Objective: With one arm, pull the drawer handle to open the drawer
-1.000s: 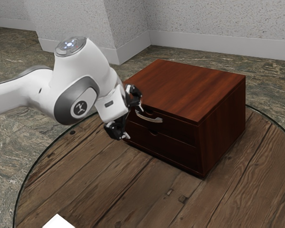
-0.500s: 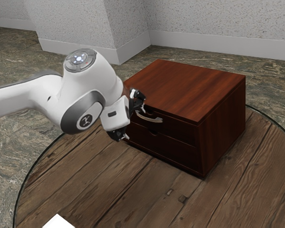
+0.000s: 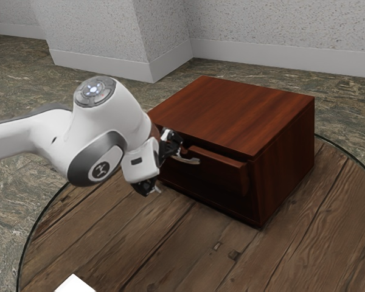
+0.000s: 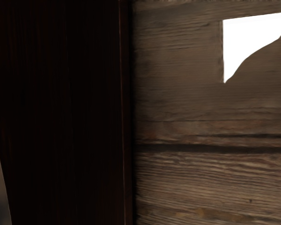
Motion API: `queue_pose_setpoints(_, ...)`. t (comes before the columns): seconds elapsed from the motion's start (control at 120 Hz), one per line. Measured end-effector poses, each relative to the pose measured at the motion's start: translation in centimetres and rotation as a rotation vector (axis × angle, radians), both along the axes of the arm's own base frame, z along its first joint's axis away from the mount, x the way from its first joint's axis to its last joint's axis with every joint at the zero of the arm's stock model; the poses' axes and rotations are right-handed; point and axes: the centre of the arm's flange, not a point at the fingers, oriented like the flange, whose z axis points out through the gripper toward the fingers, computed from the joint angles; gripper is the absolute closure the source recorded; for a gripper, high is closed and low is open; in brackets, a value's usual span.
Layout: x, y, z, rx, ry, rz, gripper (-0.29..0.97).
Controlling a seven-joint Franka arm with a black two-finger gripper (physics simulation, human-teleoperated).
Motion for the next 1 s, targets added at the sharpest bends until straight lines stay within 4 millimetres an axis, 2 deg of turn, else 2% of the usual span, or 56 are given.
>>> queue_pose_setpoints(0.1,-1.4,-0.2,0.6,-0.009,-0.009,-0.006,0.15)
queue_pose_setpoints(0.308,-3.2,-1.0,1.2,-0.012,-0.013,-0.027,0.1)
queue_pose_setpoints(0.458,-4.2,0.4,1.3,-0.037,-0.012,-0.013,0.08)
queue_pose_setpoints(0.583,-4.6,0.5,0.6,-0.049,0.003,-0.014,0.03)
queue_pose_setpoints(0.775,-7.0,0.7,1.2,-0.073,-0.011,-0.022,0.06)
queue_pose_setpoints(1.0,-9.2,0.9,0.8,-0.093,-0.009,-0.026,0.01)
